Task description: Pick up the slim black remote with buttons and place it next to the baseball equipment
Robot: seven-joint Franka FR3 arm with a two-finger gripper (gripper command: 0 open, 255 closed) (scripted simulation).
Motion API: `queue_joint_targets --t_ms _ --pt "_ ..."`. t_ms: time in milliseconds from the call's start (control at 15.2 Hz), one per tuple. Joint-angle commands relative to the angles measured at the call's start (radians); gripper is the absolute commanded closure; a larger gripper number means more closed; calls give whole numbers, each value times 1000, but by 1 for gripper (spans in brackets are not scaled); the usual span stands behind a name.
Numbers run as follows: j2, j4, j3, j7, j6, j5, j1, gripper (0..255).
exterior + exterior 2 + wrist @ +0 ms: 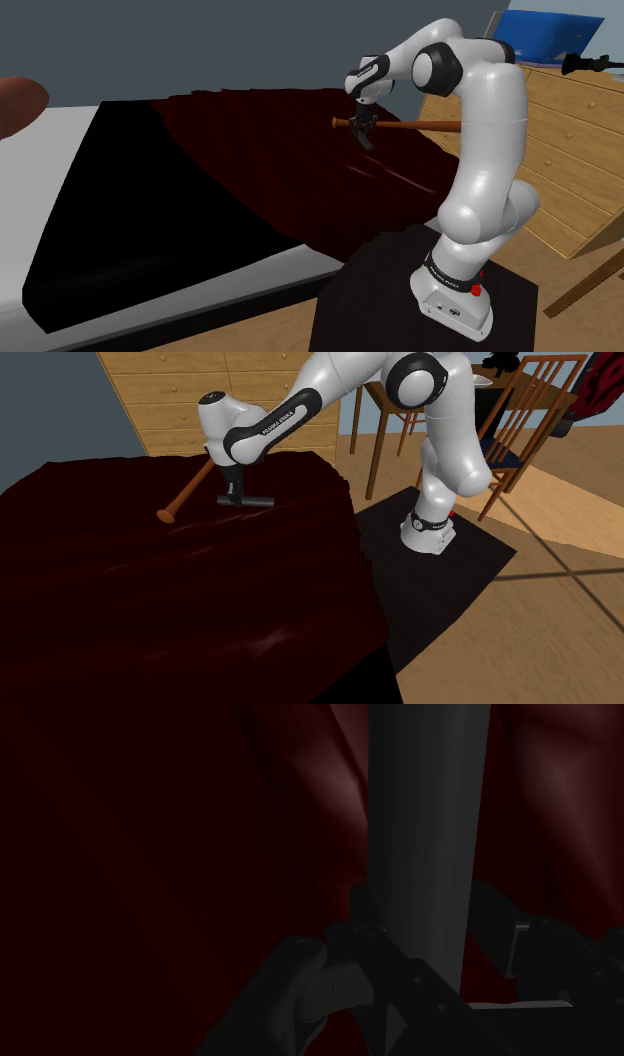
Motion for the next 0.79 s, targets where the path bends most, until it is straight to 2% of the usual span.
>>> queue_joint_targets --t_ms 0,726 --pt "13 -9 2 1 23 3 0 255" --pt "86 -41 12 -1 127 18 -7 255"
